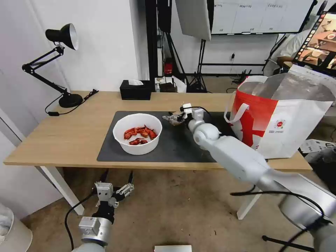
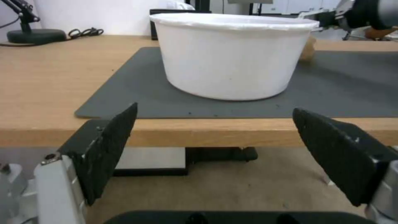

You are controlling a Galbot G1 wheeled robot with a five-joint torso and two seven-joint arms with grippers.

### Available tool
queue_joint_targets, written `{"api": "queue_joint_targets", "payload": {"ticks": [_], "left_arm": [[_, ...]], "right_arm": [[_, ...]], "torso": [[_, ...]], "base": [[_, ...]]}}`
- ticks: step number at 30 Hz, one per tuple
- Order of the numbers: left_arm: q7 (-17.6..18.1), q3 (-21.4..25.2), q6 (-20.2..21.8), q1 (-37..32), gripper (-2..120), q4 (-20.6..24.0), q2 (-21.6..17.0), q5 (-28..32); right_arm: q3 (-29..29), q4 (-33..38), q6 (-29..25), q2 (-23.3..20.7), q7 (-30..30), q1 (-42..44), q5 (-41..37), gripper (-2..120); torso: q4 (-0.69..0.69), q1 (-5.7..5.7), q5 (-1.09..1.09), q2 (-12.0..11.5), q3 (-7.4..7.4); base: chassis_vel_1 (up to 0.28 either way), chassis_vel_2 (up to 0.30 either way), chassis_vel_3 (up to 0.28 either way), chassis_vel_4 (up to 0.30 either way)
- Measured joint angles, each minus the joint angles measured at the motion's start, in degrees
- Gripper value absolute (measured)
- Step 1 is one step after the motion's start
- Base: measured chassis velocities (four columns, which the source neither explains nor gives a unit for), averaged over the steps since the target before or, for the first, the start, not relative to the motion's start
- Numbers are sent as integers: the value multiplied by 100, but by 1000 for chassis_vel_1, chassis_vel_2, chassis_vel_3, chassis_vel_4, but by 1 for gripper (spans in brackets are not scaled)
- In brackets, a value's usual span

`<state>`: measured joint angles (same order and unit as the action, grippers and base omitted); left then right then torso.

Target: Pick up the trash from the table and place it into the takeout bag.

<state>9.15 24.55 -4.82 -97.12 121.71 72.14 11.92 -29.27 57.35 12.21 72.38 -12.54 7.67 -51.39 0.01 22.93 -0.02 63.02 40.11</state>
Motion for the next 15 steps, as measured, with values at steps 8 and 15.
{"api": "queue_joint_targets", "payload": {"ticks": [8,15], "left_arm": [[4,36,-18,0,100,-4,-16,39],[5,23,-22,-17,100,-7,-34,40]], "right_arm": [[3,-188,569,203,-110,4,259,100],[59,-127,724,182,-148,23,243,92]], "torso": [[-2,-1,2,0,0],[-1,-1,2,1,0]], "base": [[0,0,0,0],[0,0,0,0]]}}
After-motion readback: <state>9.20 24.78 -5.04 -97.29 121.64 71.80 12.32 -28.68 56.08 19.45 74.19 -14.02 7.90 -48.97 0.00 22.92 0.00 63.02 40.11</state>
